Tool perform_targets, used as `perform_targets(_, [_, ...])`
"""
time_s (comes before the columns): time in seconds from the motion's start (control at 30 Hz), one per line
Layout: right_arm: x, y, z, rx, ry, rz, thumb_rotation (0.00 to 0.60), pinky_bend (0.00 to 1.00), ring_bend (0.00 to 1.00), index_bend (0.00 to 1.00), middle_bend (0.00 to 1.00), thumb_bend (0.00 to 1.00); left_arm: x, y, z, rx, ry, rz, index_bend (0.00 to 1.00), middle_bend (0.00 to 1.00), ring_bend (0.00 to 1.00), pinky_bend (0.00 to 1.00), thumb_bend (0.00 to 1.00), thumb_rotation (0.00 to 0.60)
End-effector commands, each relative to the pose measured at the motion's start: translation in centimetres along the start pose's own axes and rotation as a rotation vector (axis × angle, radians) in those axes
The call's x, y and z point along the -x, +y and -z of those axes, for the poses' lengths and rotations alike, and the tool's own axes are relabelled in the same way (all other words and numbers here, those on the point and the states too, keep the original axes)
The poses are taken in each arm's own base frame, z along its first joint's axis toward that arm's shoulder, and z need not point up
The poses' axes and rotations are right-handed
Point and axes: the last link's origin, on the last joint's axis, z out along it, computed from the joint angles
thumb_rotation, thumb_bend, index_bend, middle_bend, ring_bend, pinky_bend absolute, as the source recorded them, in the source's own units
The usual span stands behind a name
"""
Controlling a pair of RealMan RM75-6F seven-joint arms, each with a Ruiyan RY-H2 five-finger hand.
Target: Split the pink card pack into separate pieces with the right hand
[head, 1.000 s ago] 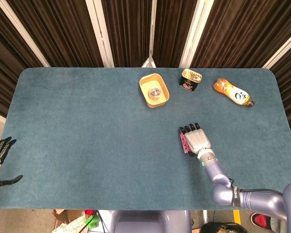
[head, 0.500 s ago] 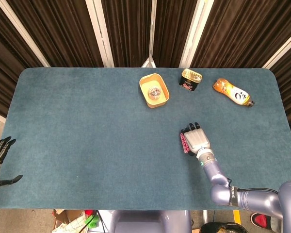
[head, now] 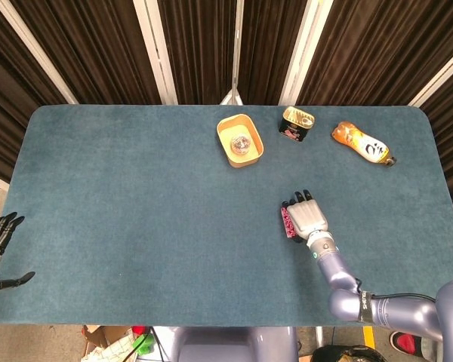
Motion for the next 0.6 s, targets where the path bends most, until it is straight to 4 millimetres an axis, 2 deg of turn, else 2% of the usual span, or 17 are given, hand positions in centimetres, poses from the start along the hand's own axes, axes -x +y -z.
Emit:
perform_targets(0.03, [-0.2,0.1,0.2,0.000,0.006,-0.001,0.600,0.00,0.08,0.42,0.33,0.27,0.0,0.0,0.0,0.000,0.000,0.000,0.00,0.00,0.00,0.00,0.00,0.600])
perform_targets(0.3, [-0.9,1.2,0.9,0.016,0.026,0.002,0.600,0.00,0.08,0.42,0.33,0.27,0.0,0.0,0.0,-0.001,0.006,-0.005,0.00,0.00,0.00,0.00,0.00,0.600])
perform_targets(0.6, [-0.9,4.3,1.3,0.085,0.018,0.001,0.600,0.00,0.08,0.42,0.33,0.27,0.0,0.0,0.0,-0.003,0.010,-0.010,0.00,0.00,0.00,0.00,0.00,0.600])
